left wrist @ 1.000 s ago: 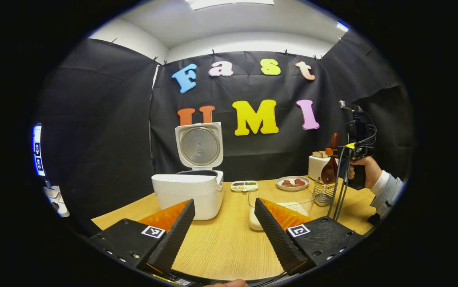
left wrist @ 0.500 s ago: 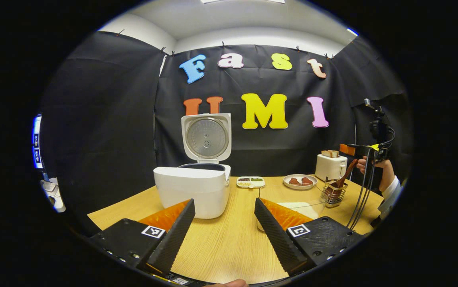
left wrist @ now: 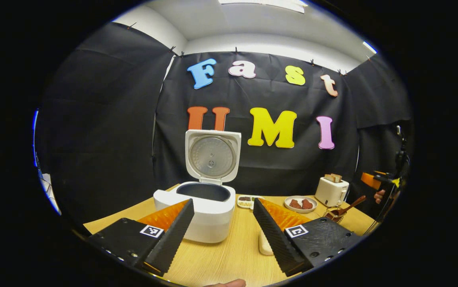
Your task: Close the left gripper, press the button to open the rice cooker; take a wooden spoon from the chopstick holder with the right hand, scoop a spoonful of rice and pour it into the rice cooker, then put the wooden spoon back into the chopstick holder.
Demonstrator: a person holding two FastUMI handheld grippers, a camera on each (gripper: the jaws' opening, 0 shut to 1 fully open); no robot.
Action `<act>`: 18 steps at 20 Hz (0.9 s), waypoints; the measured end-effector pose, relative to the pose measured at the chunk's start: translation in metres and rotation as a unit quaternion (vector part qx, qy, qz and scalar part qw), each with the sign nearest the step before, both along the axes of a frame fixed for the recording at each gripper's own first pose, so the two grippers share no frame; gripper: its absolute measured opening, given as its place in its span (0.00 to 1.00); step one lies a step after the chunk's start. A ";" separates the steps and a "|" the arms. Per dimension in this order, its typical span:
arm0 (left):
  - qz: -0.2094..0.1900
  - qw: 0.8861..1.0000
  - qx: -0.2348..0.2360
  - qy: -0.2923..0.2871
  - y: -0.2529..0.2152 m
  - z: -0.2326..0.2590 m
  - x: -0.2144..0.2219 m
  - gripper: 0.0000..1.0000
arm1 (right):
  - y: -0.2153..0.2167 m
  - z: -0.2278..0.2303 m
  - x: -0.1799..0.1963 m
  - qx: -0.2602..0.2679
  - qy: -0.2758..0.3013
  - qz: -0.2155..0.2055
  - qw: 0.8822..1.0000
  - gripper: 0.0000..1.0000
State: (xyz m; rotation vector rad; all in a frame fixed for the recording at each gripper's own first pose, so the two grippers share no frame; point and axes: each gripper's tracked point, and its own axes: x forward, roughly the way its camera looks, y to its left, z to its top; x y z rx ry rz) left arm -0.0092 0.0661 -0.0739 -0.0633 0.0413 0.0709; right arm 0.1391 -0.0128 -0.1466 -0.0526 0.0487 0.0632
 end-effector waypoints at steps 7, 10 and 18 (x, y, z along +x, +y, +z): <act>-0.001 0.997 0.056 -0.047 0.034 0.070 0.060 0.94 | 0.002 0.010 -0.033 -0.019 -0.021 0.030 0.999 1.00; -0.017 0.996 0.059 -0.066 0.042 0.099 0.087 0.94 | 0.002 0.013 -0.040 -0.011 -0.023 0.034 0.999 0.96; -0.049 0.992 0.036 -0.108 0.071 0.152 0.198 0.93 | 0.004 0.022 -0.044 -0.011 -0.047 0.042 0.998 1.00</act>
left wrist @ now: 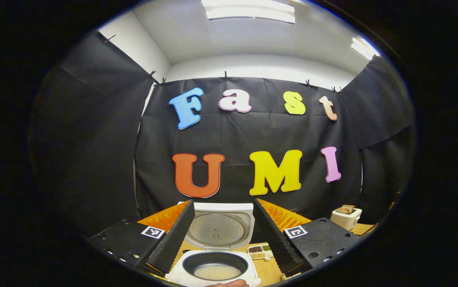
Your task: Close the left gripper, press the button to open the rice cooker; take a wooden spoon from the chopstick holder with the right hand, scoop a spoonful of rice and pour it into the rice cooker, then put the wooden spoon back into the chopstick holder.
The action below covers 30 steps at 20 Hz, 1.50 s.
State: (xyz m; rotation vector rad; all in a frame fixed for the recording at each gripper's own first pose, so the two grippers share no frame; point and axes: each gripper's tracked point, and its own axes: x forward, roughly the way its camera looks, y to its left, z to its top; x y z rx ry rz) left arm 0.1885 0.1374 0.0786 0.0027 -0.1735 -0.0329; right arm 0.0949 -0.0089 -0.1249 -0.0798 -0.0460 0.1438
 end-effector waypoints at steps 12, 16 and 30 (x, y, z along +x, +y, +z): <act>0.041 0.997 0.036 0.061 0.022 -0.034 0.151 0.94 | 0.048 -0.021 -0.002 0.040 0.018 0.061 0.997 0.96; 0.044 0.995 0.034 0.083 0.034 -0.052 0.171 0.95 | 0.063 -0.042 -0.001 0.035 0.032 0.073 0.996 1.00; 0.032 0.990 0.031 0.131 0.041 -0.075 0.169 0.98 | 0.119 -0.051 -0.024 0.016 0.041 0.119 0.992 1.00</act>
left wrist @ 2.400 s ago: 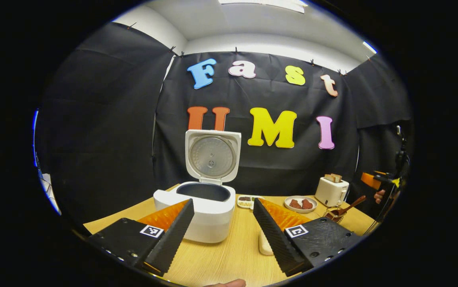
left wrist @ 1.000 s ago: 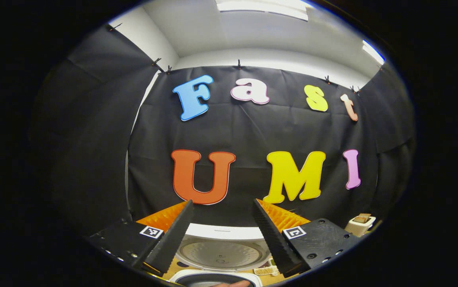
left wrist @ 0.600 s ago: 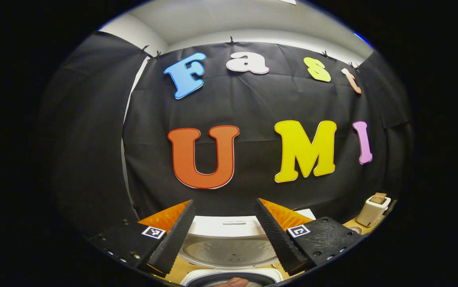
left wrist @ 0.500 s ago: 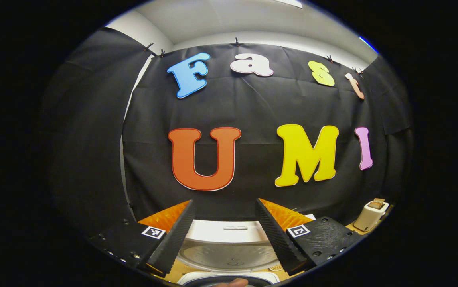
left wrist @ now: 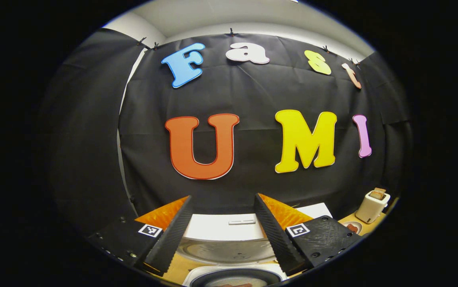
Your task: Close the left gripper, press the button to open the rice cooker; take a wooden spoon from the chopstick holder with the right hand, scoop a spoonful of rice and pour it into the rice cooker, then put the wooden spoon back into the chopstick holder.
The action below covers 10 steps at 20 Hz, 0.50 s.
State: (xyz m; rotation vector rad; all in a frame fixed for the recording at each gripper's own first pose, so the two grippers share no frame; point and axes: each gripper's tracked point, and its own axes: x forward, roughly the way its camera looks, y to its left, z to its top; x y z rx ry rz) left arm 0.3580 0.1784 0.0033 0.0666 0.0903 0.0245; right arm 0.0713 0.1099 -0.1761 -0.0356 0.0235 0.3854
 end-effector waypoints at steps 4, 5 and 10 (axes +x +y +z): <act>0.009 1.000 0.002 0.024 0.000 -0.004 -0.028 1.00 | 0.002 0.004 -0.013 -0.004 -0.003 0.002 1.000 1.00; 0.010 1.000 0.009 0.026 0.000 -0.004 -0.034 0.98 | 0.003 0.005 -0.016 0.000 0.003 -0.001 1.000 0.99; 0.005 0.999 -0.010 0.046 0.001 -0.013 -0.066 0.94 | 0.012 0.011 -0.033 0.004 0.018 0.012 1.000 1.00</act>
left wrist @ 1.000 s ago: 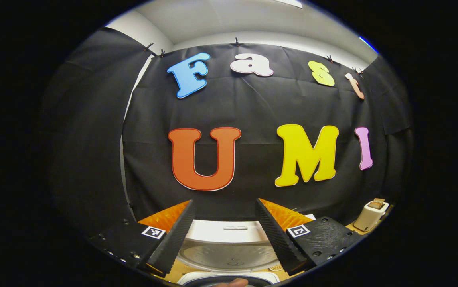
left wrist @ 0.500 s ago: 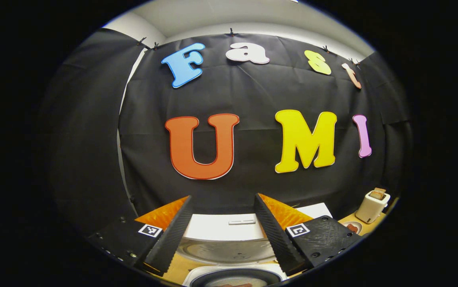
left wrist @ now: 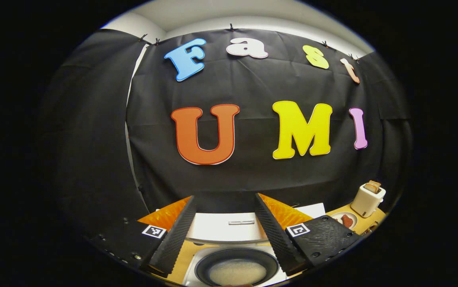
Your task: Close the left gripper, press the button to open the rice cooker; take a wooden spoon from the chopstick holder with the right hand, scoop a spoonful of rice and pour it into the rice cooker, then put the wooden spoon back into the chopstick holder.
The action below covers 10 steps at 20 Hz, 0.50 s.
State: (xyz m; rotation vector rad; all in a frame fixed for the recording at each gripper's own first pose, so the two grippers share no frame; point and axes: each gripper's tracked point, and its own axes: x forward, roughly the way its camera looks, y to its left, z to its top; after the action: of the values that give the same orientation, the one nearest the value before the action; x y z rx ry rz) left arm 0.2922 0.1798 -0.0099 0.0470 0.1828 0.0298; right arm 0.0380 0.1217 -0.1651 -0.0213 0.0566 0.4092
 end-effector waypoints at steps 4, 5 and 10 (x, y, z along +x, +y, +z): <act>-0.011 1.000 0.003 0.002 0.001 -0.011 -0.021 0.94 | 0.000 -0.001 -0.008 0.003 0.009 -0.006 1.000 1.00; -0.010 1.000 -0.005 0.008 0.001 -0.016 -0.027 0.94 | 0.003 -0.002 -0.009 0.007 0.013 -0.004 1.000 0.99; -0.007 0.998 0.010 0.067 -0.001 -0.066 -0.056 0.93 | 0.011 -0.005 -0.019 0.010 0.027 -0.001 1.000 0.99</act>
State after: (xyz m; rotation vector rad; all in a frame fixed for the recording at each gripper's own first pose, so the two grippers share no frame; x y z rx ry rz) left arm 0.2357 0.1789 -0.0754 0.0704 0.3157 0.0136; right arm 0.0194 0.1324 -0.1703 0.0094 0.1066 0.4088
